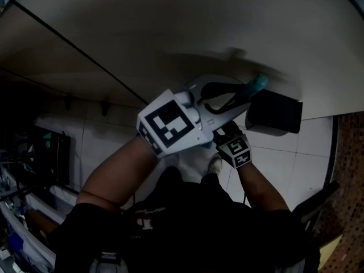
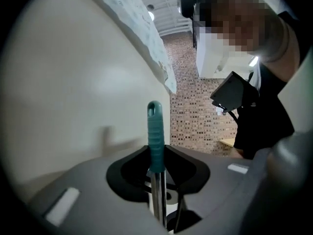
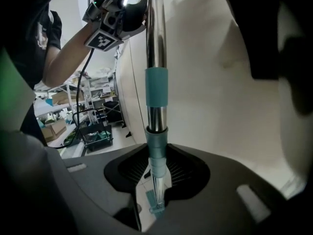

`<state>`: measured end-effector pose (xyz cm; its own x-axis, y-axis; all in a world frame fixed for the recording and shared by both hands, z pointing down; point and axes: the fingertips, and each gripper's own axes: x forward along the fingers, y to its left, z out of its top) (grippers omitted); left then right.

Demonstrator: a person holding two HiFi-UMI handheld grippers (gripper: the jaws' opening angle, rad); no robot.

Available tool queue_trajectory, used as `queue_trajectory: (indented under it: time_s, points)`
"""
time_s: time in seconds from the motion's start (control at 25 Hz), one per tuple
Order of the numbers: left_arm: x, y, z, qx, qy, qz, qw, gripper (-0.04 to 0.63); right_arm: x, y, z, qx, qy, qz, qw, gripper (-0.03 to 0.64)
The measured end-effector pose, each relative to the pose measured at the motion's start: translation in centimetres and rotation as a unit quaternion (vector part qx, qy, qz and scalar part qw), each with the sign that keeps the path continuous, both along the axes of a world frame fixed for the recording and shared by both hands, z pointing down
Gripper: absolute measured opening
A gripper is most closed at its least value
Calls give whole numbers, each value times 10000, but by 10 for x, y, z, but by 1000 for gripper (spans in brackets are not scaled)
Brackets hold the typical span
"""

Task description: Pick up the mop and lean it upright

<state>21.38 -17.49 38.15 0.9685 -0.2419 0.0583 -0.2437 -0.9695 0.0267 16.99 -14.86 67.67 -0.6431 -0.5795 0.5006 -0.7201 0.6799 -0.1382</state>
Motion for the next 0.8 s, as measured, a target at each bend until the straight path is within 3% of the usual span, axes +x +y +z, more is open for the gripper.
queue_trajectory:
  time_s: [0.8]
  points:
    - [-49, 21, -169, 694, 693, 209, 9950, 112, -41, 10, -164, 328, 27, -554, 9979, 127]
